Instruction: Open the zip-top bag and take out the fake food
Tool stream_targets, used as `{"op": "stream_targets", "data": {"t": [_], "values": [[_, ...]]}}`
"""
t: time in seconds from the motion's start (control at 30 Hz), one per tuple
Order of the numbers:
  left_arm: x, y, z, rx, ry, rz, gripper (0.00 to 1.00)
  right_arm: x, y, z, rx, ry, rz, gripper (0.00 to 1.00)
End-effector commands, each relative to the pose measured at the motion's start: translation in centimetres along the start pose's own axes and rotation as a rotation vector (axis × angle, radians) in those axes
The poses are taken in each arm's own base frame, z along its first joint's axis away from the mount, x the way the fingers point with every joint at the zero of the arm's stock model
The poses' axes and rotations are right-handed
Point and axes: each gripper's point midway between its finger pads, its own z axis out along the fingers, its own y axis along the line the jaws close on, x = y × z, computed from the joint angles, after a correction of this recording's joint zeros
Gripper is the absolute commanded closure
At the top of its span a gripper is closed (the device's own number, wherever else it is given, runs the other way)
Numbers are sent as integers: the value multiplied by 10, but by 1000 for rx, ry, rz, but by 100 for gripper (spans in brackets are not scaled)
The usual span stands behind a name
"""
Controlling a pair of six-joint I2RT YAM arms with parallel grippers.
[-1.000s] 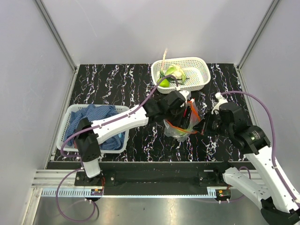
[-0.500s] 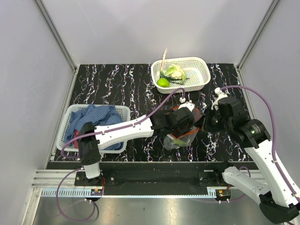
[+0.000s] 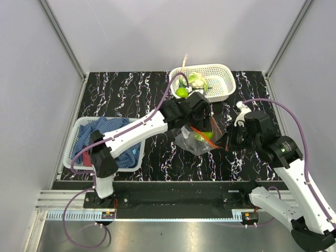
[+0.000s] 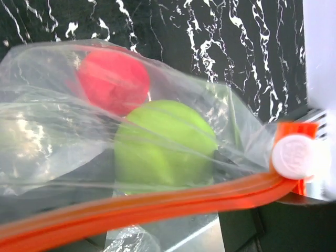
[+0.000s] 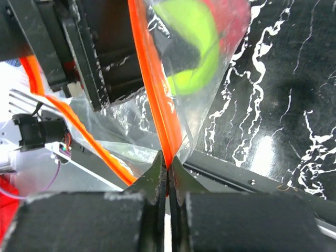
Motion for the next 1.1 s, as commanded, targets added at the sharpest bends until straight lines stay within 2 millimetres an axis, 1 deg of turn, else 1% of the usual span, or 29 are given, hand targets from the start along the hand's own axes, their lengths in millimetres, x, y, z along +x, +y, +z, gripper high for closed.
{"op": "stream_targets", "data": {"t": [0.0,0.03,0.07,0.1,0.13,0.17,0.23,0.27,0.3,0.33,0.37,0.4,0.43,0.5,0.57,0.7,0.73,0.77,0.8,0.83,0.87,0.9,0.93,0.97,1.0,1.03,1.07], "values": [[-13,-43,-30,177,-12,-51,100,-14,-10,-1,75,-33,-19,100],[-14,-48,-34,201,-34,-19,100,-15,-12,0,91,-28,-16,100],[-16,-54,-43,218,-84,48,100,-16,-16,4,119,-23,-8,100],[-13,-52,-44,208,-94,83,100,-18,-18,4,133,-23,-7,100],[-12,-52,-49,208,-108,128,100,-19,-22,5,155,-26,-11,100],[-6,-47,-51,173,-109,151,100,-21,-24,5,171,-27,-16,100],[-2,-40,-60,116,-138,199,100,-26,-28,3,198,-46,-40,100],[5,-40,-63,100,-140,234,100,-28,-28,2,202,-48,-43,100],[10,-40,-63,103,-134,261,100,-31,-26,1,196,-54,-51,100],[11,-43,-66,118,-151,325,100,-33,-25,0,196,-56,-58,100],[16,-47,-69,116,-171,374,100,-33,-25,1,199,-51,-60,100],[18,-46,-68,115,-180,407,100,-36,-24,-1,196,-59,-60,100],[25,-39,-65,106,-172,457,100,-39,-27,-3,220,-72,-51,100],[26,-37,-63,114,-189,466,100,-41,-24,-6,209,-82,-48,100],[25,-33,-66,115,-207,469,100,-40,-24,-6,210,-80,-48,100],[11,-31,-80,98,-263,439,100,-33,-33,-6,235,-67,-78,100],[8,-31,-82,95,-260,391,100,-31,-32,-6,223,-64,-80,100],[-7,-37,-92,116,-282,331,100,-30,-28,-9,199,-71,-97,100],[-11,-39,-94,129,-276,285,100,-25,-25,-9,167,-54,-128,100],[-13,-42,-92,147,-259,198,100,-22,-19,-8,123,-41,-140,100],[-21,-43,-93,181,-236,133,100,-19,-17,-9,109,-36,-149,100],[-21,-46,-91,212,-202,46,100,-14,-19,-8,109,-21,-152,100],[-33,-52,-91,278,-209,0,100,-12,-24,-8,133,-21,-143,100],[-25,-64,-93,359,-152,-9,100,-12,-27,-9,149,-24,-132,100],[-22,-68,-92,387,-125,-37,100,-11,-27,-9,154,-22,-120,100],[-20,-74,-95,429,-103,-43,100,-12,-30,-9,171,-24,-114,100],[-18,-76,-95,443,-86,-47,100,-14,-32,-10,185,-31,-104,100]]}}
